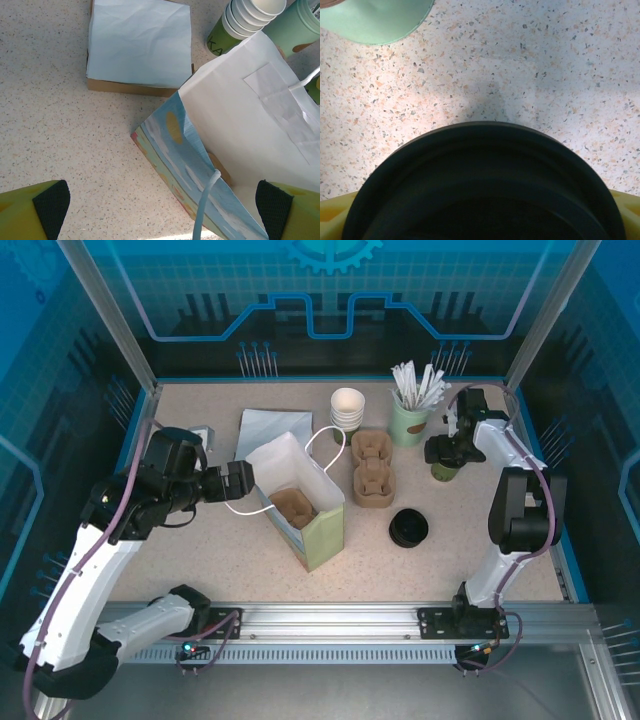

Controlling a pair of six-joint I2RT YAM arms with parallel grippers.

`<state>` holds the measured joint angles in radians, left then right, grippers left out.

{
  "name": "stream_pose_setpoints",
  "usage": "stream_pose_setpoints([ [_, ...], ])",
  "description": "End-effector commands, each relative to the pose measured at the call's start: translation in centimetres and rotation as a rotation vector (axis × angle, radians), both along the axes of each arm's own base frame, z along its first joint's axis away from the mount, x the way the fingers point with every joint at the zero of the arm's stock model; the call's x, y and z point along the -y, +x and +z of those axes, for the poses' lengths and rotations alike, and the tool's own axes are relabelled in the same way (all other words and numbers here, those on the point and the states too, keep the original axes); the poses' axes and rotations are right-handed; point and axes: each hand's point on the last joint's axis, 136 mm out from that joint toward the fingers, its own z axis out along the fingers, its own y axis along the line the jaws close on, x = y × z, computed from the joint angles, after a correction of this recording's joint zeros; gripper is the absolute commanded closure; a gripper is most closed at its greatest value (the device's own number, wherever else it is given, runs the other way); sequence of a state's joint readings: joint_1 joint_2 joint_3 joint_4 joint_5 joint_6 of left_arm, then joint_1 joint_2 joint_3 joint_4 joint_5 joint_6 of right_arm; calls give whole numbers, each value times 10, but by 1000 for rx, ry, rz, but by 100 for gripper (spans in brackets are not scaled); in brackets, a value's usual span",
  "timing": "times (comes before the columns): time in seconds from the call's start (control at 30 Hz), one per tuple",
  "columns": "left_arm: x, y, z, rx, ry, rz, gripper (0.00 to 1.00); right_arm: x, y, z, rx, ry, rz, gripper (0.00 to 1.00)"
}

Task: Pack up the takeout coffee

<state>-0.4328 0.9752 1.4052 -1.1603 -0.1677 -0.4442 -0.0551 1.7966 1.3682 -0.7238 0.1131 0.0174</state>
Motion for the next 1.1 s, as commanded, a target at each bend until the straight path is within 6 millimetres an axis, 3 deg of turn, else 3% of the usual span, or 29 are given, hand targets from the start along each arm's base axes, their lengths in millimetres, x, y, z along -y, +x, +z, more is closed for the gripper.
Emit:
stream_pose_setpoints([
  [0.0, 0, 4, 11, 39, -7, 1, 1, 5, 4, 7, 16, 2, 4, 11],
  [0.3, 2, 4, 11, 34, -20, -6, 1, 6, -4, 16, 24, -3, 5, 12],
  [0.47, 6, 10, 15, 36, -28, -10, 1, 5, -18, 26, 31, 1, 2, 12],
  [0.8, 5, 41, 27, -17, 4, -44, 1, -17, -80, 60, 53, 81, 4, 12],
  [1.07, 20, 69, 5, -103, 46, -184, 2, -50, -127, 114, 118, 129, 89, 12],
])
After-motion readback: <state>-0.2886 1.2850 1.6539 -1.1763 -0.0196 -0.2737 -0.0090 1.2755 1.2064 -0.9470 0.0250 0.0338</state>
